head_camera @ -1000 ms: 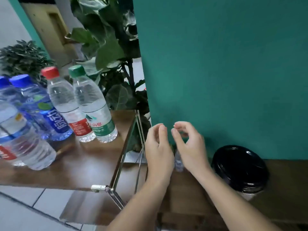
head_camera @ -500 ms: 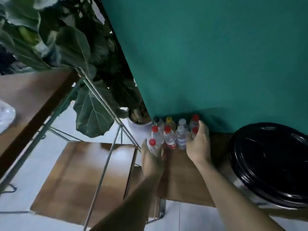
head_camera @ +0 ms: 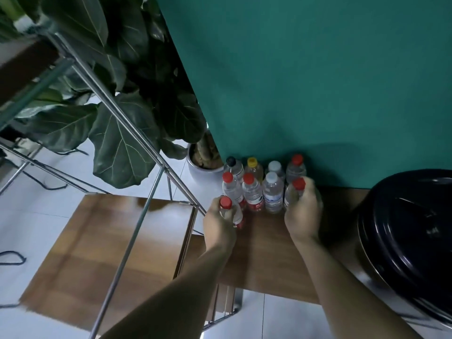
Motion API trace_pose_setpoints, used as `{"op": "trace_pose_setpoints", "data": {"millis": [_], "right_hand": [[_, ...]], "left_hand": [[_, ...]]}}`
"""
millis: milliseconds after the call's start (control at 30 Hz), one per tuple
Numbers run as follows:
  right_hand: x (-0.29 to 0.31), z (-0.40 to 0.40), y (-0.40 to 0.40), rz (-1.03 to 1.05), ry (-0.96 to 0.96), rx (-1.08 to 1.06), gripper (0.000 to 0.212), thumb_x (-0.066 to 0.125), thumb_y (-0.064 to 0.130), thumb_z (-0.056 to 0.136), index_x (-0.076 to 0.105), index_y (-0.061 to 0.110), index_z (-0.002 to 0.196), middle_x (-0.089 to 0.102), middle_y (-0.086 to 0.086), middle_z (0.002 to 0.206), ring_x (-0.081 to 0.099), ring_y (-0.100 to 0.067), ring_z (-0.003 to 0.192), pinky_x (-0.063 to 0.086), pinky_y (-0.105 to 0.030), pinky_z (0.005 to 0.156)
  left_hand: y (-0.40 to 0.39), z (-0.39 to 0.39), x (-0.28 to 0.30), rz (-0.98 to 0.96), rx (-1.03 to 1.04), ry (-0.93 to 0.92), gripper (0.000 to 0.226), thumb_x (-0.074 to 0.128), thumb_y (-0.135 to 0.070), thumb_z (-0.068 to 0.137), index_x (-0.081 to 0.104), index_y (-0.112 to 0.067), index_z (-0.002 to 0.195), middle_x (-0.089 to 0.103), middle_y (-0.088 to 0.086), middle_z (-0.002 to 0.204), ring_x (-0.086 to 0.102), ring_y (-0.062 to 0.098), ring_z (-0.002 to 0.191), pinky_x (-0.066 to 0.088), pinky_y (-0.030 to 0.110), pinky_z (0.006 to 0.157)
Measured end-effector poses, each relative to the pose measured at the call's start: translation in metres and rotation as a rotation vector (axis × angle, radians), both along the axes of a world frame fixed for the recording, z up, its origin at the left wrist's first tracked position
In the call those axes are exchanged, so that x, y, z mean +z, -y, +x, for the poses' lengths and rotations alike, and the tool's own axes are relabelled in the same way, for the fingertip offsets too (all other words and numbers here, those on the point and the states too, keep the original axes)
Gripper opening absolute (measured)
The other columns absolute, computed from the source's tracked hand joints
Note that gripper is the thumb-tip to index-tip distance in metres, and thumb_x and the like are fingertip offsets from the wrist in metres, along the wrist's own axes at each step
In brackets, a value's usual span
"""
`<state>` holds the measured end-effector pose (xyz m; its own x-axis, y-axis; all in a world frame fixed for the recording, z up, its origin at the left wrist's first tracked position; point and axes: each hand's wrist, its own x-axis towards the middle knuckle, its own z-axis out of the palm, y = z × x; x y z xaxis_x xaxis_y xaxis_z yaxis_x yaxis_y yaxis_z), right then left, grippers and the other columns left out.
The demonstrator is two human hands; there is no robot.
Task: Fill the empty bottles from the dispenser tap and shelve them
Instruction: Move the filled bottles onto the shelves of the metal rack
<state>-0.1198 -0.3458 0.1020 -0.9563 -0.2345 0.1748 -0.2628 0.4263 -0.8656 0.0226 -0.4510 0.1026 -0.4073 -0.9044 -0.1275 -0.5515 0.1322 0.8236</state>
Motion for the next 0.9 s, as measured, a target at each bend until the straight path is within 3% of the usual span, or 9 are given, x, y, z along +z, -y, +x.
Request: {"op": "trace_pose_setpoints", "data": {"millis": [100,200,367,467,567,700,767,833,900], "right_hand": [[0.011,0.011,-0.013,-0.002,-0.018,0.002,0.016,0.065,0.019,0.109,0.065,0.012,0.124,0.07,-0.01,0.11,0.065,-0.032,0.101,0.043,-0.03,0.086],[0.03,0.024,-0.031,0.014,-0.057,-0.004,0.022,0.067,0.024,0.108,0.066,0.013,0.127,0.07,-0.011,0.112,0.06,-0.021,0.096,0.038,-0.023,0.084],[0.066,0.052,-0.031,-0.022,0.002,0.088,0.02,0.065,0.028,0.11,0.065,0.018,0.127,0.073,-0.003,0.108,0.066,-0.021,0.096,0.044,-0.027,0.082],[0.124,0.081,-0.043,-0.07,-0.084,0.121,0.016,0.066,0.025,0.11,0.066,0.017,0.124,0.073,0.004,0.107,0.065,-0.012,0.096,0.045,-0.019,0.082],[0.191,0.111,-0.052,-0.092,-0.148,0.107,0.016,0.069,0.024,0.108,0.067,0.018,0.123,0.072,0.009,0.107,0.064,-0.008,0.097,0.043,-0.008,0.087],[0.29,0.165,-0.062,-0.218,-0.237,0.071,0.012,0.067,0.029,0.109,0.066,0.024,0.12,0.074,0.014,0.113,0.068,-0.008,0.108,0.049,-0.02,0.095],[0.339,0.193,-0.064,-0.278,-0.266,0.088,0.01,0.064,0.03,0.111,0.065,0.026,0.119,0.073,0.017,0.111,0.068,-0.006,0.108,0.048,-0.018,0.093],[0.385,0.219,-0.064,-0.291,-0.322,0.103,0.008,0.062,0.031,0.112,0.065,0.026,0.118,0.071,0.017,0.106,0.068,-0.008,0.103,0.048,-0.017,0.088],[0.426,0.243,-0.062,-0.305,-0.364,0.134,0.007,0.061,0.031,0.113,0.065,0.026,0.115,0.072,0.011,0.101,0.068,-0.013,0.096,0.049,-0.02,0.084]], "left_hand": [[0.002,0.002,-0.011,0.081,-0.01,-0.007,0.009,0.074,-0.026,0.108,0.073,-0.031,0.116,0.077,-0.019,0.102,0.067,-0.004,0.099,0.05,0.029,0.082],[-0.009,0.001,0.007,0.122,-0.015,-0.062,0.004,0.069,-0.029,0.112,0.069,-0.032,0.115,0.075,-0.018,0.103,0.065,-0.006,0.097,0.048,0.019,0.076],[-0.035,0.019,0.06,0.035,-0.121,-0.115,0.001,0.063,-0.035,0.115,0.063,-0.035,0.116,0.073,-0.018,0.102,0.065,0.0,0.096,0.044,0.016,0.073],[-0.048,0.035,0.112,-0.073,-0.2,-0.227,0.015,0.059,-0.035,0.117,0.062,-0.035,0.131,0.073,-0.021,0.115,0.065,-0.007,0.105,0.047,0.01,0.084],[-0.059,0.056,0.17,-0.128,-0.259,-0.403,0.011,0.057,-0.027,0.119,0.061,-0.027,0.128,0.071,-0.011,0.113,0.068,0.007,0.106,0.054,0.025,0.092],[-0.067,0.096,0.263,-0.188,-0.316,-0.559,0.002,0.057,-0.031,0.118,0.057,-0.03,0.119,0.066,-0.006,0.108,0.064,0.021,0.107,0.052,0.043,0.095],[-0.072,0.116,0.315,-0.212,-0.36,-0.636,0.004,0.056,-0.033,0.118,0.058,-0.031,0.121,0.066,-0.005,0.111,0.064,0.026,0.11,0.052,0.049,0.096],[-0.074,0.137,0.364,-0.227,-0.391,-0.729,0.009,0.055,-0.033,0.118,0.059,-0.029,0.124,0.068,-0.005,0.113,0.065,0.024,0.111,0.053,0.048,0.096],[-0.07,0.16,0.409,-0.241,-0.419,-0.823,0.009,0.055,-0.028,0.118,0.061,-0.023,0.123,0.069,-0.007,0.107,0.066,0.017,0.103,0.053,0.037,0.093]]}}
